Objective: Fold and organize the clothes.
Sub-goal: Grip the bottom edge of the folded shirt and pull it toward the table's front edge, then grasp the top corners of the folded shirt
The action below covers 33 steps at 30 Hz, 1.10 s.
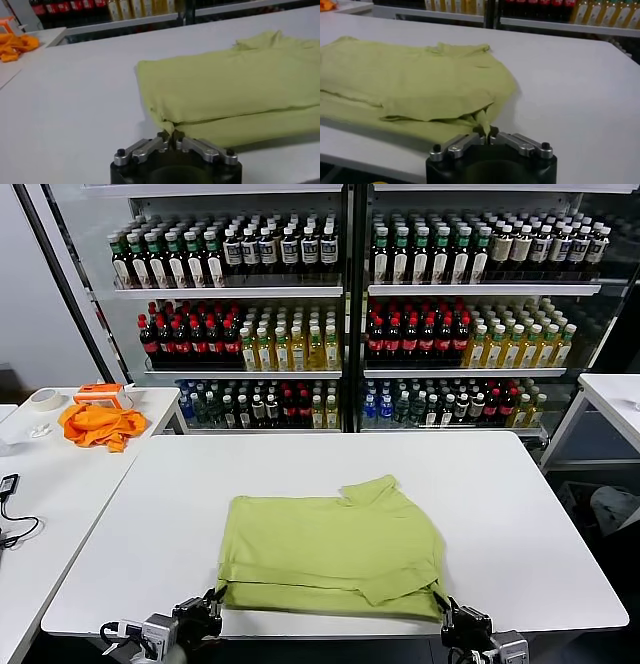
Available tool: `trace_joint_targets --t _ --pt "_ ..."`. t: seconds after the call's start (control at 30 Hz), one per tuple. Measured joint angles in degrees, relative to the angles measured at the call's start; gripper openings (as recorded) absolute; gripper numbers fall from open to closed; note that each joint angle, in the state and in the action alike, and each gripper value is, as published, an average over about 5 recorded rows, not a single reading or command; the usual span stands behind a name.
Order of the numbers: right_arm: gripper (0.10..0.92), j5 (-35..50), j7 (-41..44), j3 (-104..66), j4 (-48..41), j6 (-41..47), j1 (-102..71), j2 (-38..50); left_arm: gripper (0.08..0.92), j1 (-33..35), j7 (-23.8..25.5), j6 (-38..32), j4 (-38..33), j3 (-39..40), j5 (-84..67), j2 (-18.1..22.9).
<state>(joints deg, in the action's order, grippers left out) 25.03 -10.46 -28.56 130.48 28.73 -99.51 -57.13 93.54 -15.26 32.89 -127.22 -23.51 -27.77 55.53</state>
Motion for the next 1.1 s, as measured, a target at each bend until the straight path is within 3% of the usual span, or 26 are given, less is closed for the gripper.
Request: trace_joint_targets --t 0.27,0.5,0.67,1.1 --pt "0.601 2.5 -0.3 -1.5 2.2 2.3 4.4 1.6 0.503 -1.7 1.5 0.0 -2.1 -2.1 -1.7 -1.2" --pt "0.787 6.5 -1.5 1.6 -2.5 3.4 16.2 2.2 0.702 -9.0 3.8 -1.1 1.9 -1.1 -3.7 -2.4" --pt "0.821 9.1 -2.5 5.3 -9.0 3.9 26.3 1.2 0.811 -16.1 5.5 -2.3 7.4 1.4 -4.5 -2.0" --pt "0.823 8.6 -2.2 15.7 -31.2 4.2 48.4 -6.8 0.823 -33.6 9.3 -3.1 24.7 9.7 -5.7 -0.2"
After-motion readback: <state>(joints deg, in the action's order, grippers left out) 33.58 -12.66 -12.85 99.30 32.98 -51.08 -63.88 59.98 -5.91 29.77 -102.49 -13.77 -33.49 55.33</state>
